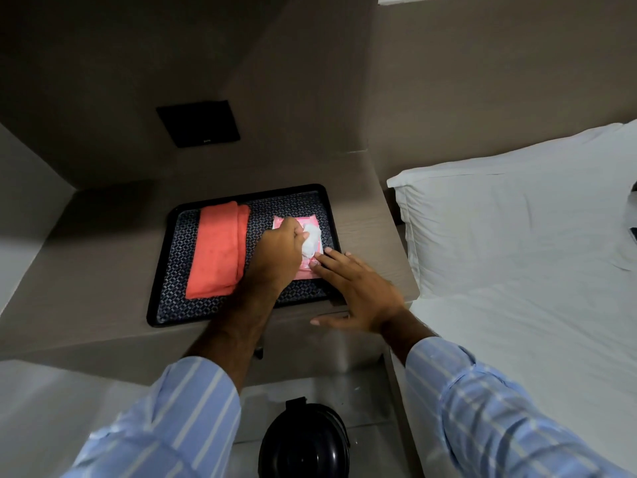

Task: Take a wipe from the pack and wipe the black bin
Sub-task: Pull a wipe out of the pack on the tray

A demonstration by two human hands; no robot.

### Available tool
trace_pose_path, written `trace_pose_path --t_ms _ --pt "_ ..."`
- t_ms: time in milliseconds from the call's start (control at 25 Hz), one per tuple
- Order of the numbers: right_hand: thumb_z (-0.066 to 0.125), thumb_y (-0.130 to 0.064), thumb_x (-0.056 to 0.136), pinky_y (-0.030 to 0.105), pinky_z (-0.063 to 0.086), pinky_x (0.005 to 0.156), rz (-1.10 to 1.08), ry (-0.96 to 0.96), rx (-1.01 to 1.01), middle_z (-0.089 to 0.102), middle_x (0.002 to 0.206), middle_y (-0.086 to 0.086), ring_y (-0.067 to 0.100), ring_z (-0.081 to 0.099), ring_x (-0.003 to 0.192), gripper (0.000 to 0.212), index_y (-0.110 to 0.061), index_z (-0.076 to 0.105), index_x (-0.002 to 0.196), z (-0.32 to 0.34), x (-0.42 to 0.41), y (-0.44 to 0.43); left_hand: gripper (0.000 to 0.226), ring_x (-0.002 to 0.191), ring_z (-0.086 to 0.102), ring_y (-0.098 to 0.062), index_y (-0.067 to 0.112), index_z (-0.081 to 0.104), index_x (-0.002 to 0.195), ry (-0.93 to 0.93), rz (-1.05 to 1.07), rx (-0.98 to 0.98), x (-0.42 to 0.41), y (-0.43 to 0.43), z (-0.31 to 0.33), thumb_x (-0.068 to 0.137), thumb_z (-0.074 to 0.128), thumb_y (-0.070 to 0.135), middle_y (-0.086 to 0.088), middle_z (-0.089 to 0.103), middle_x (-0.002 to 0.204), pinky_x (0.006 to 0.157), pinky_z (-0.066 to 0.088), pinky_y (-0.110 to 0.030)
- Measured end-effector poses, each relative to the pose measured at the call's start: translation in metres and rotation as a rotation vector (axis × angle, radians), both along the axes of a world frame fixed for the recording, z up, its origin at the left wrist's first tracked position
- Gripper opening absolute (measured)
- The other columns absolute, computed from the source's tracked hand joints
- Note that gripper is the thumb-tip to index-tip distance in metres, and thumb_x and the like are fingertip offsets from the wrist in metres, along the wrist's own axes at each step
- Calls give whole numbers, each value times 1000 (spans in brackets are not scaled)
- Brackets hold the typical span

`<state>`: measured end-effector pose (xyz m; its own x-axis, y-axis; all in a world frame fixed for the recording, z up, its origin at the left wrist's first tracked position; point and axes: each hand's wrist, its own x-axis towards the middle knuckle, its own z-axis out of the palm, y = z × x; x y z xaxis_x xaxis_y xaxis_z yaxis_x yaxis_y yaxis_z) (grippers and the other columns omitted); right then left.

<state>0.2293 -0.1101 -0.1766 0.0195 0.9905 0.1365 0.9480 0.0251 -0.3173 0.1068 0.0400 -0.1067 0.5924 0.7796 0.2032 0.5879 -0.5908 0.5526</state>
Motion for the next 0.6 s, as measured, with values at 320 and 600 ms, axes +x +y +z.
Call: trace_pose_path --t_ms 320,600 --pt "54 -82 87 44 8 131 12 -3 -12 26 174 6 24 16 163 104 -19 29 165 2 0 1 21 89 71 -39 4 67 105 130 -1 81 6 -8 3 101 59 23 -21 75 96 66 40 -32" --pt "61 -34 103 39 44 118 -303 687 369 64 145 5 15 56 138 49 -9 60 145 35 -18 -20 8 75 74 -17 11 66 95 -584 58 -731 -43 -51 20 101 61 9 -3 73 85 64 63 -23"
